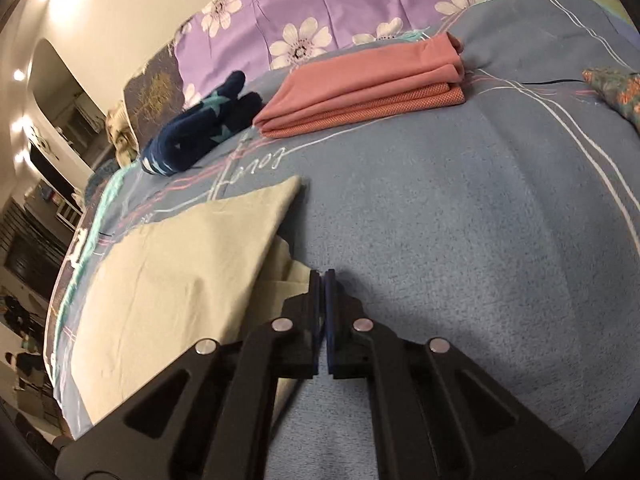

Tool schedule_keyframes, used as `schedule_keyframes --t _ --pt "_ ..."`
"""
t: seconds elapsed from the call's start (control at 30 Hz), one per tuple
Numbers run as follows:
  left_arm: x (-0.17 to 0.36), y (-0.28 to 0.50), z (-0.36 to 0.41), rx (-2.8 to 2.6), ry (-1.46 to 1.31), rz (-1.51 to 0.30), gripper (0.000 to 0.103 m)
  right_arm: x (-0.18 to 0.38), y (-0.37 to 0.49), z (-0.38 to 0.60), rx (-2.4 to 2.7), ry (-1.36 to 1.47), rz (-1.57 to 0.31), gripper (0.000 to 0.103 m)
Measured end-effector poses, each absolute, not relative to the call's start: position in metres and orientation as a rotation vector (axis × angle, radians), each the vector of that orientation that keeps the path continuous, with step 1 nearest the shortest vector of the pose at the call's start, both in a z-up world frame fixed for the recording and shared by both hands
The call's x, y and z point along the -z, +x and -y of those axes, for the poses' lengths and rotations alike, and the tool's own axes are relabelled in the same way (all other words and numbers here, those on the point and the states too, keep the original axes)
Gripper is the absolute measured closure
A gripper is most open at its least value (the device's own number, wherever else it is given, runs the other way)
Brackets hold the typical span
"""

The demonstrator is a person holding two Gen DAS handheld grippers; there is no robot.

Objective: Fold small clothes

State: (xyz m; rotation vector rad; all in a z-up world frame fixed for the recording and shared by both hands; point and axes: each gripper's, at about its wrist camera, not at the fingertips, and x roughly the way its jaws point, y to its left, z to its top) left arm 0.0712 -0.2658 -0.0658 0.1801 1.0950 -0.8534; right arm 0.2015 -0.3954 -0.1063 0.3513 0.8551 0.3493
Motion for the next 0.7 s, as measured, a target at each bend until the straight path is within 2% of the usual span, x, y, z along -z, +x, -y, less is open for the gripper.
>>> schedule_keyframes --t 0.3,0.4,0.47,0.57,0.7 --pt "0.062 0.059 0.278 0.857 0.19 -1.072 0.088 0.063 0.149 0.404 -0.357 0.256 -0.763 0.095" --pt "0.06 0.052 0.278 0.898 0.163 -1.069 0.087 0.064 0.13 0.417 -0.343 0.277 -0.771 0.09" --pt "0.058 0.042 0.279 0.999 0.1 -1.097 0.085 0.066 0.12 0.426 -0.336 0.303 -0.781 0.09" --pt "0.056 0.025 0.288 0.992 0.186 -1.066 0.084 0.071 0.102 0.433 -0.336 0.331 -0.795 0.09" --pt "0.052 0.022 0.273 0.965 0.135 -1.071 0.082 0.067 0.079 0.429 -0.338 0.317 -0.79 0.089"
